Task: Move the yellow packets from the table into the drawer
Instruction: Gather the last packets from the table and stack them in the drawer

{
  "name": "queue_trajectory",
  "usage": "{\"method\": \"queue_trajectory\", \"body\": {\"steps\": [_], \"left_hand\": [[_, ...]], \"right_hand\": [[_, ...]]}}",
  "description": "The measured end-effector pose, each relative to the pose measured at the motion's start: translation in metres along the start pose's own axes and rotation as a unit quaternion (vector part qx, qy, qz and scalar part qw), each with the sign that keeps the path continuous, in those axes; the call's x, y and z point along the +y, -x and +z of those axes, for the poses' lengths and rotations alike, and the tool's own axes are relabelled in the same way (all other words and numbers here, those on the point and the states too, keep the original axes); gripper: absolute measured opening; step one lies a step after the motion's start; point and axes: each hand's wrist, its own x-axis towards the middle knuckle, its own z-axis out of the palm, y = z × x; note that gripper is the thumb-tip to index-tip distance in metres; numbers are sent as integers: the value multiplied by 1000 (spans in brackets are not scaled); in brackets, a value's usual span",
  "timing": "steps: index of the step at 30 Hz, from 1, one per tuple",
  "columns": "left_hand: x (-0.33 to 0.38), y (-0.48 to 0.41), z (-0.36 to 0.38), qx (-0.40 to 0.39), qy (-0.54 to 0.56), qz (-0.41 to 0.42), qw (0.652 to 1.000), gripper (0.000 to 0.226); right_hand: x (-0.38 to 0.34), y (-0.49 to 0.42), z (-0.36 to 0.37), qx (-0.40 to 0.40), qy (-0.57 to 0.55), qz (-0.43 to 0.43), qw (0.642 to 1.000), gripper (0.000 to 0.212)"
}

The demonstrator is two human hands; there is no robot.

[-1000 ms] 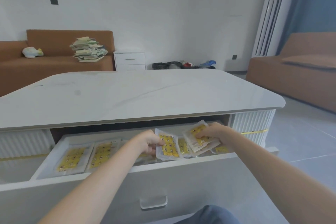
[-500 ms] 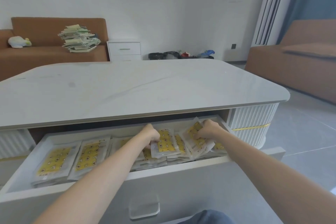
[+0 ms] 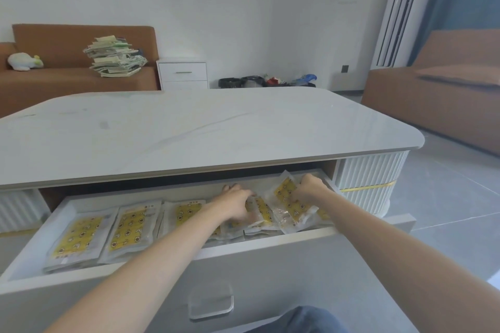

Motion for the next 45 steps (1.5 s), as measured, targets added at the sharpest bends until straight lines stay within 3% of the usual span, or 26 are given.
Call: {"method": "queue_trajectory", "body": {"steps": [4, 10, 16, 21, 26, 40, 45], "left_hand": [[4, -5, -1, -39, -35, 15, 999, 70], [18, -6, -4, -78, -61, 37, 994, 84], [46, -11, 1, -88, -112, 80, 987, 90], [61, -24, 9, -89, -134, 92, 983, 90], [59, -23, 9, -69, -103, 75, 989, 96], [39, -18, 4, -98, -83, 59, 990, 105], [33, 0, -11, -39, -47, 75, 995, 88]], "right_hand": [[8, 1, -14, 64, -24, 12, 998, 53], [25, -1, -19, 93, 4, 13, 996, 48], [26, 3, -19, 141, 126, -70, 979, 51], [29, 1, -15, 22, 118, -128, 985, 49], [28, 4, -13, -77, 153, -123, 977, 74], [28, 7, -13, -75, 231, -118, 963, 64], [17, 26, -25, -15, 146, -169, 975, 44]]}}
